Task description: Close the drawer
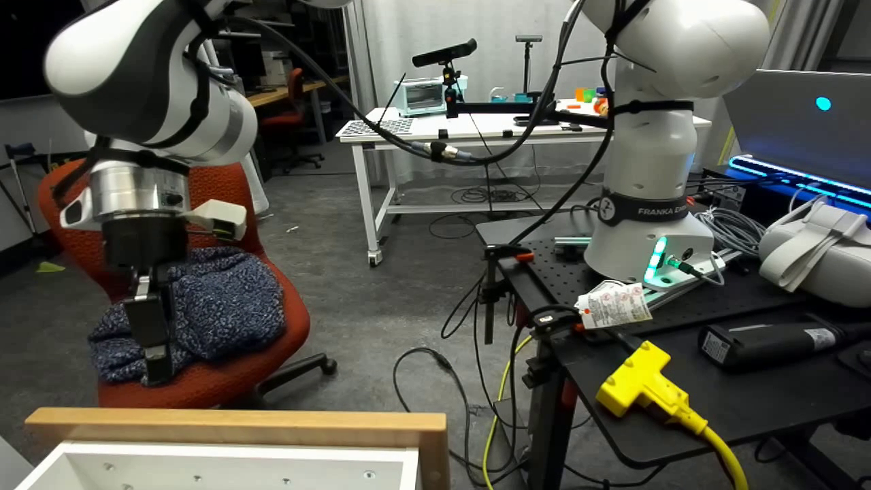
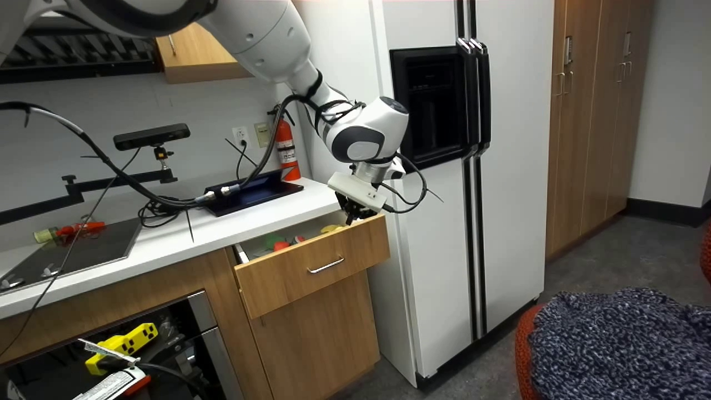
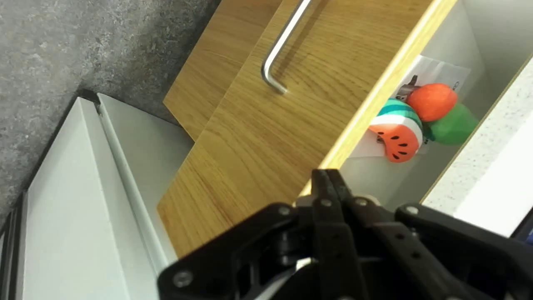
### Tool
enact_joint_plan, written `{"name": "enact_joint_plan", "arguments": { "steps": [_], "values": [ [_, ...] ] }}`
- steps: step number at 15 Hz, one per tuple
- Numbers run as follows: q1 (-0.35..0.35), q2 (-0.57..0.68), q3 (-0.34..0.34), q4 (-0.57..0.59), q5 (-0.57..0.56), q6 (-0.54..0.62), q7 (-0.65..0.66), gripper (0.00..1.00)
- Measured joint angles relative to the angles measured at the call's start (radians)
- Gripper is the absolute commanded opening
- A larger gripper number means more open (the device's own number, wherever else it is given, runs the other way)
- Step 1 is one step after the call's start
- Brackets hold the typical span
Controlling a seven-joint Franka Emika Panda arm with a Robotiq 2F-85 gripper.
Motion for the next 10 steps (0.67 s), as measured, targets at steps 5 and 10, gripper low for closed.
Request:
{"name": "enact_joint_plan", "arguments": {
  "steps": [5, 10],
  "values": [
    [0.004, -0.107, -0.091, -0.081, -0.024, -0.022, -0.047, 0.0],
    [0.019, -0.121, -0.183, -0.119, -0.073, -0.019, -0.047, 0.01]
  ]
}}
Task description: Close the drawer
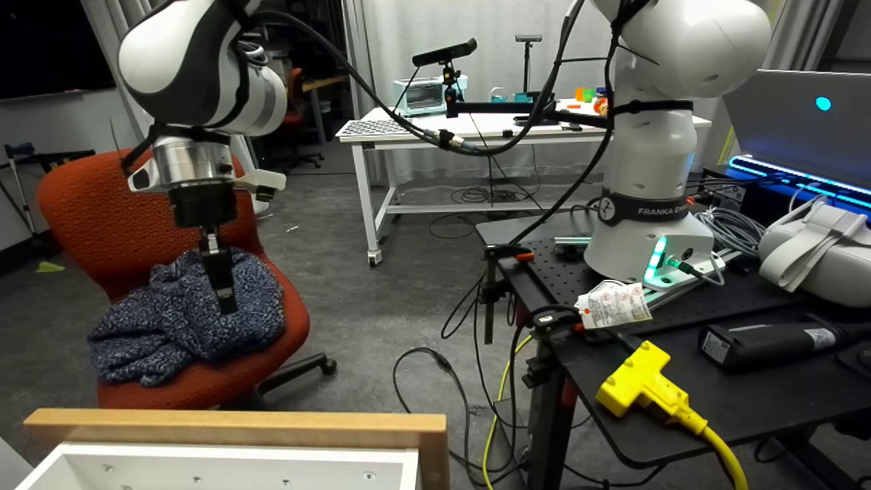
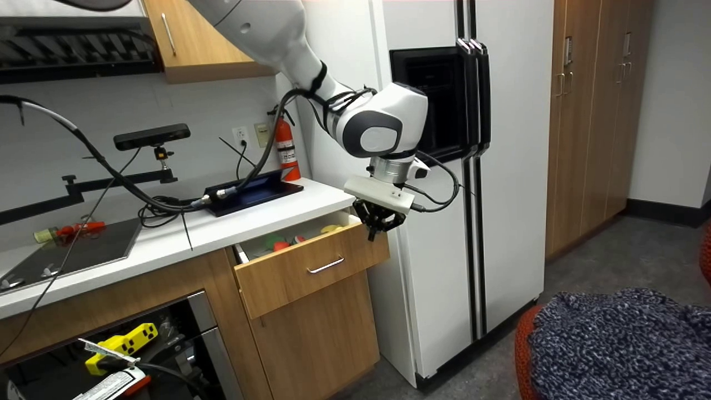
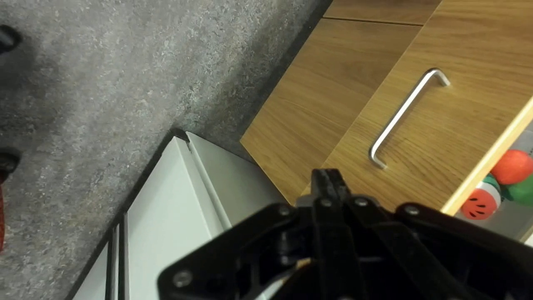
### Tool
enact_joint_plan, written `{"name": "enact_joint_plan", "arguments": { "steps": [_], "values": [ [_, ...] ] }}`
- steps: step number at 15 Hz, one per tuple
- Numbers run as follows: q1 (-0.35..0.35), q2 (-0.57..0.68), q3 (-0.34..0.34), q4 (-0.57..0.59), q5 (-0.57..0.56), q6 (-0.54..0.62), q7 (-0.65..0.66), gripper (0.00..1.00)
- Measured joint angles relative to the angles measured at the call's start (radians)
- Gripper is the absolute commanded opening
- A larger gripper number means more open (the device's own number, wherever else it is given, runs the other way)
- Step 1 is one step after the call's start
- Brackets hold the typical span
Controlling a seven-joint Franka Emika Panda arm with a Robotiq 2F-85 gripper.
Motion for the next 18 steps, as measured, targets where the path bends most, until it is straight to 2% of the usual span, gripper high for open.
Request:
{"name": "enact_joint_plan", "arguments": {
  "steps": [10, 18],
  "values": [
    [0.01, 0.006, -0.002, 0.0, -0.003, 0.001, 0.0, 0.0],
    [0.064, 0.142, 0.048, 0.104, -0.002, -0.002, -0.003, 0.0]
  ]
}}
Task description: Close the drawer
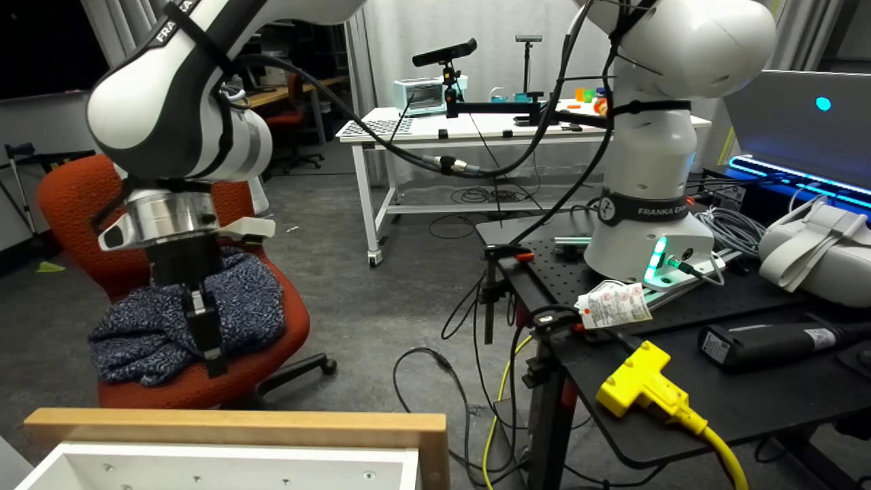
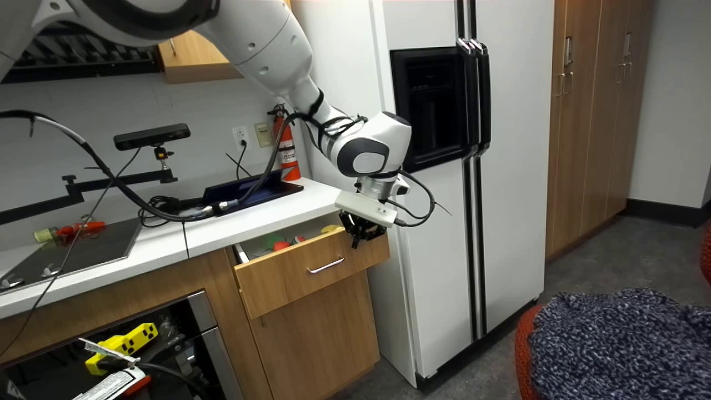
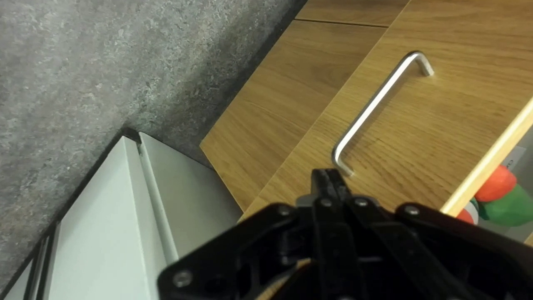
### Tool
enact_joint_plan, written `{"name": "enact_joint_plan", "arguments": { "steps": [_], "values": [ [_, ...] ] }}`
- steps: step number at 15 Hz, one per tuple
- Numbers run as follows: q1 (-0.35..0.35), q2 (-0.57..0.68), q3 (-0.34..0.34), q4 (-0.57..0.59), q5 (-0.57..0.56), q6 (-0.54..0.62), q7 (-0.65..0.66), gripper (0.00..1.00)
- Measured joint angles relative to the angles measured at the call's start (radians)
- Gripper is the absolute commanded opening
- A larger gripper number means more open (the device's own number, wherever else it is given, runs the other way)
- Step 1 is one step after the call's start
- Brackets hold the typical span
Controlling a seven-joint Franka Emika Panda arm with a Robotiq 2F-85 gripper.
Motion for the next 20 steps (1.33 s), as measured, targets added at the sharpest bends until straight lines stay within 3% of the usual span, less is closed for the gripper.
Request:
{"name": "enact_joint_plan", "arguments": {
  "steps": [11, 20],
  "values": [
    [0.02, 0.156, 0.099, 0.185, 0.011, -0.079, -0.092, 0.0],
    [0.086, 0.259, 0.178, 0.336, 0.049, -0.275, -0.194, 0.0]
  ]
}}
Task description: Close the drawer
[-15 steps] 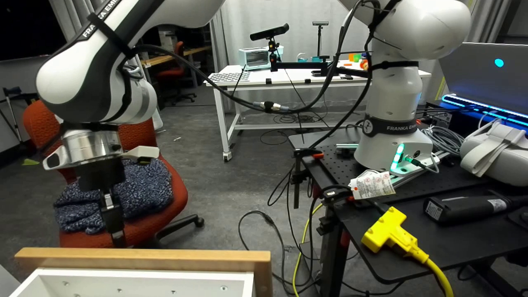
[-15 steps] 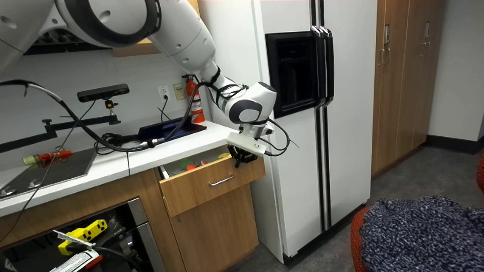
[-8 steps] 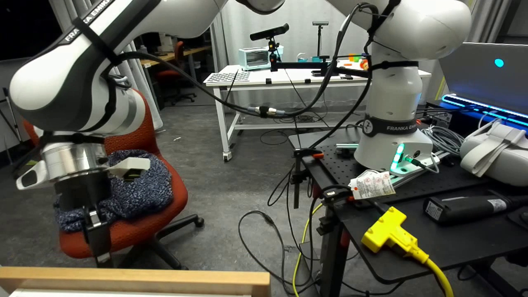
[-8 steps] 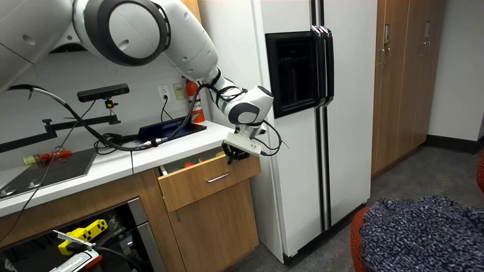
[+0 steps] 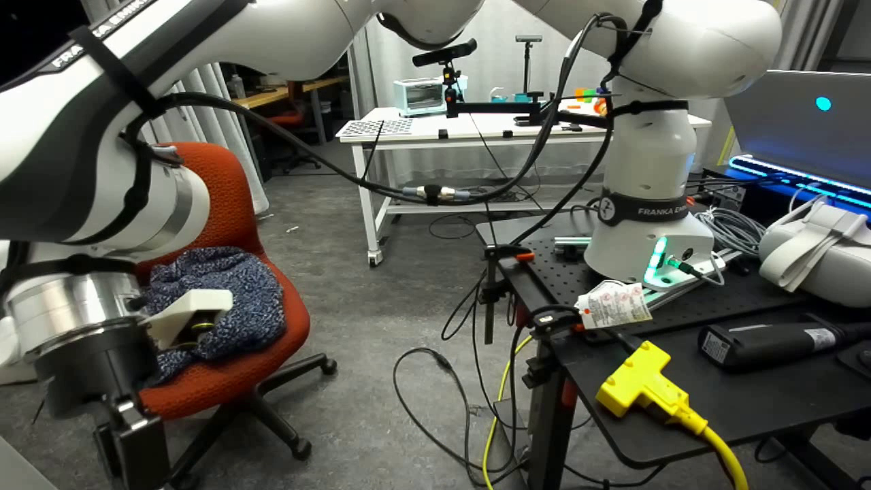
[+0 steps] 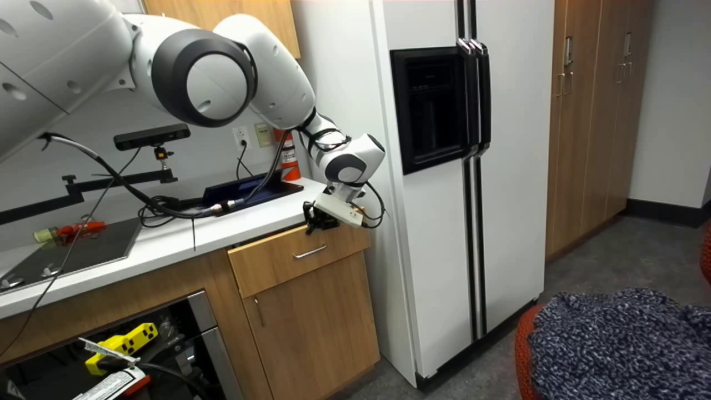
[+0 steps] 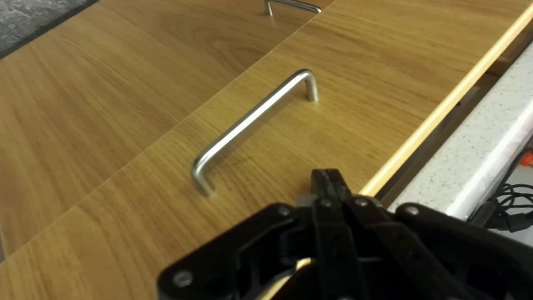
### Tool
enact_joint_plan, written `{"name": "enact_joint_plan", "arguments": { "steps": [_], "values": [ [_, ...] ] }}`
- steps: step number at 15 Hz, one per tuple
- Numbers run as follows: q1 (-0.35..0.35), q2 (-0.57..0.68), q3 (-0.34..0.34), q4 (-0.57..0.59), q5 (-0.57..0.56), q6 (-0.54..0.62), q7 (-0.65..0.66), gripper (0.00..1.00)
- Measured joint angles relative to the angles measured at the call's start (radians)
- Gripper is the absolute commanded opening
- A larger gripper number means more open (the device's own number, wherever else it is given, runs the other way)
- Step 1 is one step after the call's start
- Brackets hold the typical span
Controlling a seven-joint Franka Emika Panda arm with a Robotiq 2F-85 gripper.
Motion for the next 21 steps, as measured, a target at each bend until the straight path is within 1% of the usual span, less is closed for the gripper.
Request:
{"name": "enact_joint_plan", "arguments": {
  "steps": [3, 7, 12, 17, 21],
  "values": [
    [0.024, 0.023, 0.001, 0.051, 0.001, -0.059, -0.016, 0.0],
    [0.035, 0.038, 0.001, 0.101, 0.005, -0.118, -0.036, 0.0],
    [0.04, 0.025, 0.003, 0.14, 0.019, -0.133, -0.065, 0.0],
    [0.055, -0.054, -0.009, 0.132, 0.015, -0.132, -0.08, 0.0],
    [0.062, -0.158, -0.023, 0.07, 0.015, -0.128, -0.08, 0.0]
  ]
}}
